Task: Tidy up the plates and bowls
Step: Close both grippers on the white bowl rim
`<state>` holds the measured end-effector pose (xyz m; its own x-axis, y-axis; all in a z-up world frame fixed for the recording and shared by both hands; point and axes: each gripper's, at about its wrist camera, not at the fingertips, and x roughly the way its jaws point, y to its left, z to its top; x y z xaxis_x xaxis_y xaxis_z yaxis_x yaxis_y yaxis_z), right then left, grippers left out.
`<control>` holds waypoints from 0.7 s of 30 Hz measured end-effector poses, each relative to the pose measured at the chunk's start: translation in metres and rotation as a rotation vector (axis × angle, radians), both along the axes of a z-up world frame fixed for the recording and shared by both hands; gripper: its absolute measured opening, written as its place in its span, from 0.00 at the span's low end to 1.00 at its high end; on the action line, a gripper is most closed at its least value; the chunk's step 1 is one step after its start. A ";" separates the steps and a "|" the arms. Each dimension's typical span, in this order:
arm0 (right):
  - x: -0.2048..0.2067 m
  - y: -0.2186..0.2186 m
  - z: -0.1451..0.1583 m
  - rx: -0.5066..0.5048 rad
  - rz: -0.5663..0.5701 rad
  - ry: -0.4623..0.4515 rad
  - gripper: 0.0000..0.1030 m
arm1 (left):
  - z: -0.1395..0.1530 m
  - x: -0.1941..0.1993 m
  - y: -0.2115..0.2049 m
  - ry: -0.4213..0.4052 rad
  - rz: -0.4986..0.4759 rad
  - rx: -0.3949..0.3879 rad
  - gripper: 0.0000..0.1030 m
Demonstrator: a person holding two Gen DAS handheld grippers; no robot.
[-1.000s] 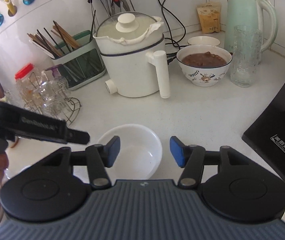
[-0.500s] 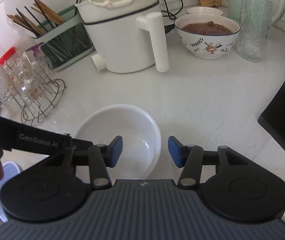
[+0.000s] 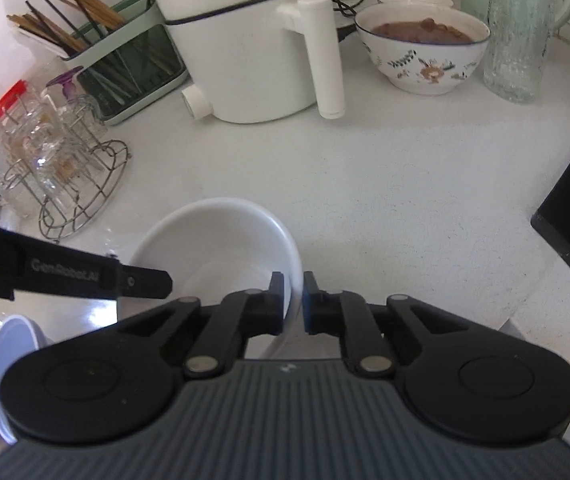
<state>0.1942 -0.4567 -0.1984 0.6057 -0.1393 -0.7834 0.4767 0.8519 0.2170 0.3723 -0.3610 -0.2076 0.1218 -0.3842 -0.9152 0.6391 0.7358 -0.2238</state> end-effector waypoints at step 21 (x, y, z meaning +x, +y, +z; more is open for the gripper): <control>-0.023 0.013 0.060 0.080 -0.004 -0.110 0.11 | 0.065 -0.016 0.055 0.048 0.085 -0.142 0.13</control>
<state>0.1711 -0.4437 -0.1380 0.6882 -0.0816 -0.7209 0.4499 0.8276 0.3358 0.3564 -0.3062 -0.1421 0.1173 -0.4998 -0.8581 0.5617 0.7460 -0.3577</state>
